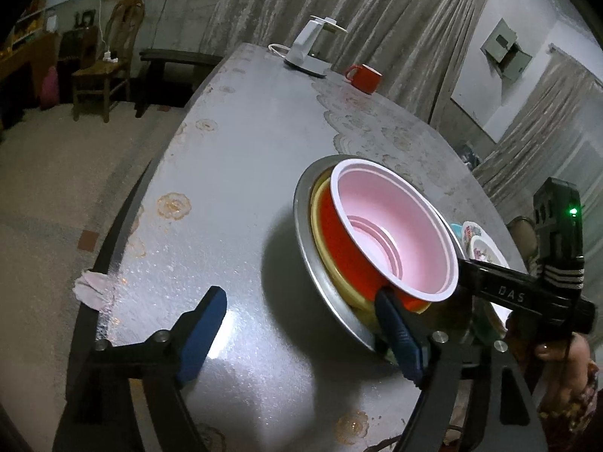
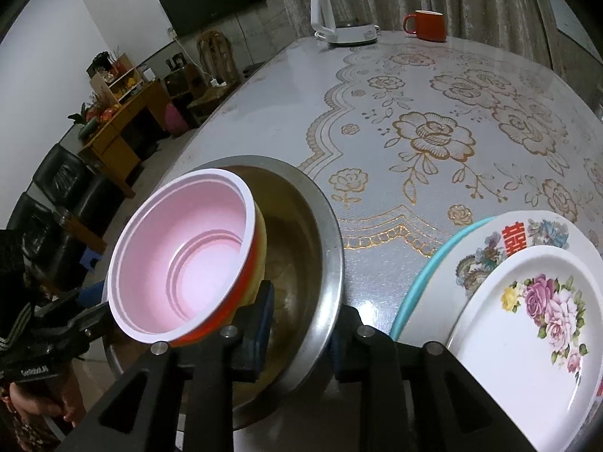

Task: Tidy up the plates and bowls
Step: 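Grasp the steel bowl's rim with both grippers and lift it, then carry the nested bowls over the plate stack with both grippers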

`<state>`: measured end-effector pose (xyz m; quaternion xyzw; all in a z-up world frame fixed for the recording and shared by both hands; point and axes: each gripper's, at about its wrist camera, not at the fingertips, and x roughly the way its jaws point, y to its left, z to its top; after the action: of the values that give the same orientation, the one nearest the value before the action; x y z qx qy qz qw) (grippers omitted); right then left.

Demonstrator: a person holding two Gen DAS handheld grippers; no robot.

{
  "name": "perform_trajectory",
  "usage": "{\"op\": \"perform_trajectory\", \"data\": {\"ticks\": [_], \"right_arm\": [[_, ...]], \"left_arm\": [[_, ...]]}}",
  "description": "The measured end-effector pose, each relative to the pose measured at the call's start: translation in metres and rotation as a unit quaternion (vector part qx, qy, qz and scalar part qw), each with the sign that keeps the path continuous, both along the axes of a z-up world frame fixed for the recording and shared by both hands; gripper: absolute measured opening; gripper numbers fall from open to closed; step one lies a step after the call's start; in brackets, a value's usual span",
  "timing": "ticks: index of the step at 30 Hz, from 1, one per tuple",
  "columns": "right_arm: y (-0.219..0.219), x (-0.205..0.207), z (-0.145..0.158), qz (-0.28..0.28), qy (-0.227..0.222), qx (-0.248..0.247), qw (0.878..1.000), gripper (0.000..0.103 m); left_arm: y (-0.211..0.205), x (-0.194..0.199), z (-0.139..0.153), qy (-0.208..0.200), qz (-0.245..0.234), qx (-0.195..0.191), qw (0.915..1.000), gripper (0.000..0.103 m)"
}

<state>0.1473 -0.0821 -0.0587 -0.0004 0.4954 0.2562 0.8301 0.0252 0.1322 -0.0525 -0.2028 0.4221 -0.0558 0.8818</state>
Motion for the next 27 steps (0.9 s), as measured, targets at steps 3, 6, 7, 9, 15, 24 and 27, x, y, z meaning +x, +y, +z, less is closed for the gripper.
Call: {"op": "perform_trajectory", "data": {"ticks": [3, 6, 7, 9, 15, 24, 27], "right_arm": [[0.002, -0.001, 0.000, 0.000, -0.005, -0.011, 1.000, 0.026], [0.002, -0.001, 0.000, -0.001, -0.007, -0.009, 1.000, 0.026], [0.002, -0.001, 0.000, 0.004, -0.009, -0.009, 1.000, 0.026], [0.001, -0.004, 0.000, 0.017, -0.016, -0.004, 1.000, 0.026], [0.003, -0.002, -0.001, 0.015, -0.018, -0.011, 1.000, 0.023], [0.010, -0.009, -0.002, 0.028, -0.061, -0.030, 0.997, 0.013], [0.005, -0.008, -0.001, 0.019, -0.056, -0.010, 0.998, 0.013]], "left_arm": [[0.000, -0.001, 0.000, -0.003, -0.002, -0.005, 1.0000, 0.080], [-0.001, -0.002, 0.000, -0.005, -0.005, -0.010, 0.9999, 0.076], [-0.001, -0.001, 0.000, -0.005, -0.005, -0.010, 0.9999, 0.074], [-0.002, -0.002, 0.001, -0.009, -0.007, -0.014, 0.9998, 0.066], [-0.011, 0.000, 0.004, -0.020, -0.028, -0.009, 0.9994, 0.046], [-0.024, 0.001, 0.006, -0.049, -0.059, 0.014, 0.9970, 0.037], [-0.028, 0.002, 0.007, -0.055, -0.064, 0.035, 0.9959, 0.037]]}}
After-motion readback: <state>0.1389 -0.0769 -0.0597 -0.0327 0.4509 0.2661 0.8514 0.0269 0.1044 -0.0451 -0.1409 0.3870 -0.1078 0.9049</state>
